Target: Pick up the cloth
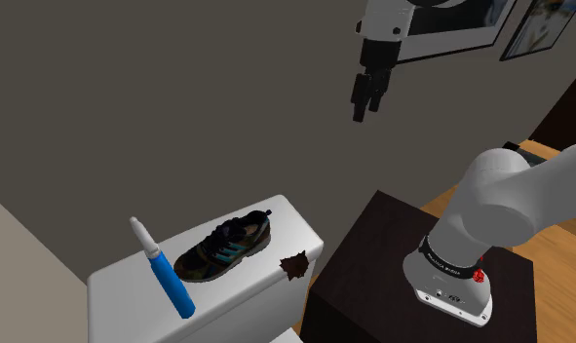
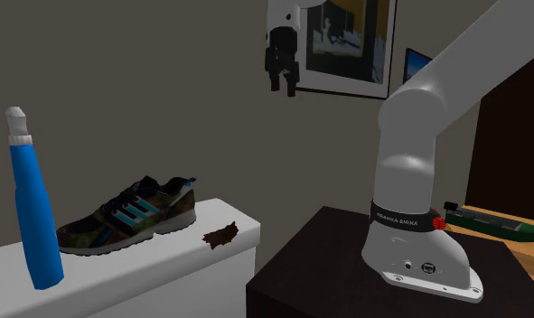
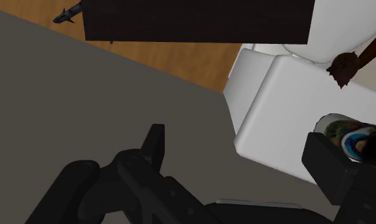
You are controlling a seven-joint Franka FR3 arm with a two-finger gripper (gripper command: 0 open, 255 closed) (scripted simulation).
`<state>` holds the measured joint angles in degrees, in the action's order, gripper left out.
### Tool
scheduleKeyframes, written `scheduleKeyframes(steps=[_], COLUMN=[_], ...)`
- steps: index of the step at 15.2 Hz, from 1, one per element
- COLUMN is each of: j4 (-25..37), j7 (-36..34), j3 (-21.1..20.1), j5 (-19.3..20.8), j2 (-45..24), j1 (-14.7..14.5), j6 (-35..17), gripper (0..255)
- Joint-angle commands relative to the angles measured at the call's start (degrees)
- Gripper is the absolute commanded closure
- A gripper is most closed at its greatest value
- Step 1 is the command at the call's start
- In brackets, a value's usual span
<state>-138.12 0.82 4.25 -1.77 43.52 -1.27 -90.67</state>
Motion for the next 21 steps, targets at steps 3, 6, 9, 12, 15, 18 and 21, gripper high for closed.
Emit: scheduleKeyframes(steps=[3, 6, 9, 12, 15, 18, 21], j4=[-2.7, -6.28, -9.27, -11.62, -13.29, -14.23, -14.44], j7=[-1.71, -4.28, -6.86, -9.53, -12.27, -15.19, -18.39], j3=[-2.22, -5.63, -9.16, -12.78, -16.52, -20.37, -24.36], j5=[-1.05, -2.7, -4.37, -5.97, -7.37, -8.37, -8.71], j2=[0.3, 0.1, -0.95, -2.92, -5.85, -9.75, -14.55], j1=[-1.02, -2.72, -4.51, -6.36, -8.09, -9.57, -10.59], j6=[-2.8, -7.18, -11.8, -16.66, -21.77, -27.05, -32.43], gripper=[0, 0, 0, 0, 0, 0, 0])
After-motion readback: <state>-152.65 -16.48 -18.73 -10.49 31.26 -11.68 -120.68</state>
